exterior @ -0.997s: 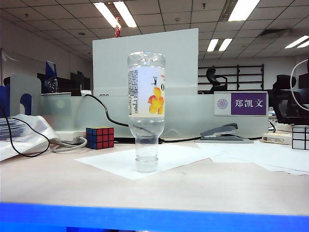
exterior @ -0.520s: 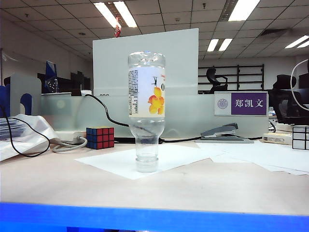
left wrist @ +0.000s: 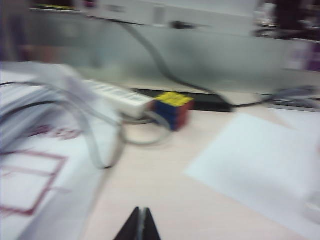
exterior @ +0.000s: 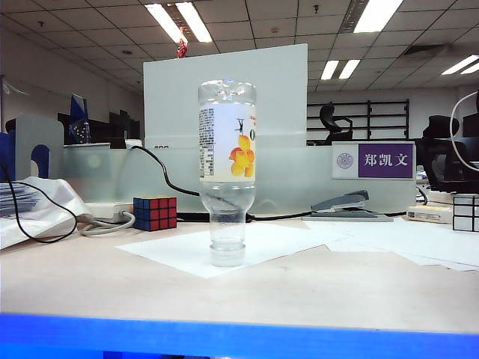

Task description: Flip the plastic bottle upside down.

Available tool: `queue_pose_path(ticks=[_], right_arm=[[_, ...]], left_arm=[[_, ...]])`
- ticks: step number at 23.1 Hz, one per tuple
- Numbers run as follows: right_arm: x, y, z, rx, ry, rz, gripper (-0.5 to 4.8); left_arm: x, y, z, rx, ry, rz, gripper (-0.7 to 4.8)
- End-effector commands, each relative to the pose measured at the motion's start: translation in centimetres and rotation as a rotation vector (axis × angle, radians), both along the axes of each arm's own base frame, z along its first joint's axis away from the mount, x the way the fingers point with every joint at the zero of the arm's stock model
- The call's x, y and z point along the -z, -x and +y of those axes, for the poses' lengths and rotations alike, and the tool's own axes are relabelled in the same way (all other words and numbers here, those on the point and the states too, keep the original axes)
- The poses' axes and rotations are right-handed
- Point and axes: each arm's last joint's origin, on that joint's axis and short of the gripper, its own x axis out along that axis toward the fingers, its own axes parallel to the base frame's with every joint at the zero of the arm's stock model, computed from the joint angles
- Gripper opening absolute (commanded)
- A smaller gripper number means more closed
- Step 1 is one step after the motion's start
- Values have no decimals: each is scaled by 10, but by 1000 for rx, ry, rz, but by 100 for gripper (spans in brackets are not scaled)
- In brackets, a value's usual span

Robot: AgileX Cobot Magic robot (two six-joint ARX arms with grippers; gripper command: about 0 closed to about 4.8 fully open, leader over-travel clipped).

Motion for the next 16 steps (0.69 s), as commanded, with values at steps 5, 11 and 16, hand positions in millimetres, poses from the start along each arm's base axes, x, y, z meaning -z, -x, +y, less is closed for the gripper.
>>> queue_pose_path(ticks=[5, 11, 16], right_arm=[[2, 0, 0, -4, 3, -3, -9], [2, 0, 0, -4, 3, -3, -9], [2, 0, 0, -4, 3, -3, -9]], left_arm=[[2, -1, 2, -75, -6, -12, -4], [2, -1, -1, -45, -9, -13, -4], [2, -1, -2, -44, -9, -10, -4]])
